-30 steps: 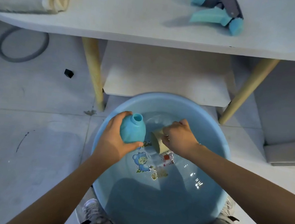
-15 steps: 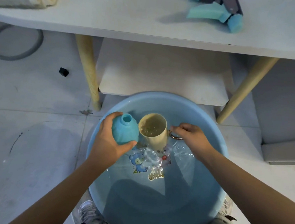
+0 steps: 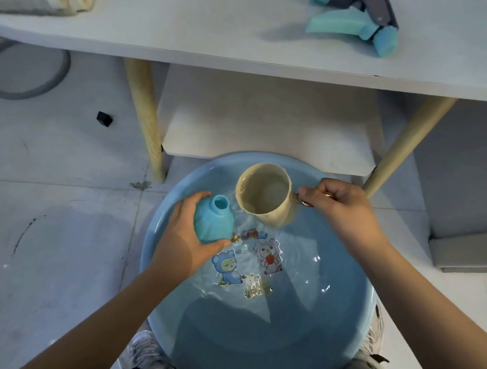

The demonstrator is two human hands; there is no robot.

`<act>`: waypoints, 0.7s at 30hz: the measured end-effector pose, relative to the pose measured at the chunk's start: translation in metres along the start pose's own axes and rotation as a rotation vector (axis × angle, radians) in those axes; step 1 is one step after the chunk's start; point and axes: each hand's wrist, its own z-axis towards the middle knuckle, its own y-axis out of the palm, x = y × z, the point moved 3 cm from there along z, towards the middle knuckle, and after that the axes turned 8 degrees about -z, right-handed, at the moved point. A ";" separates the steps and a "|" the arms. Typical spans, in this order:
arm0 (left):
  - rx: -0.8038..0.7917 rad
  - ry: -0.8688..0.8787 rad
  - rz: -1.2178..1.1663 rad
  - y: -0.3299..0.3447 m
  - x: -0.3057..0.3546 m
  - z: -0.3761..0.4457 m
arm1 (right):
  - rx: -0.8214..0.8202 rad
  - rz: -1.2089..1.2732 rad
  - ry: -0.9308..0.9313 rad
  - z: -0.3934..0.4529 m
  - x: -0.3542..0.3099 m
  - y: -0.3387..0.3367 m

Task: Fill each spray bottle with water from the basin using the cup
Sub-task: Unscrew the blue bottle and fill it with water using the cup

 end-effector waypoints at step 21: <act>-0.073 -0.020 -0.006 0.012 0.003 0.004 | 0.111 -0.381 -0.304 -0.014 -0.038 -0.009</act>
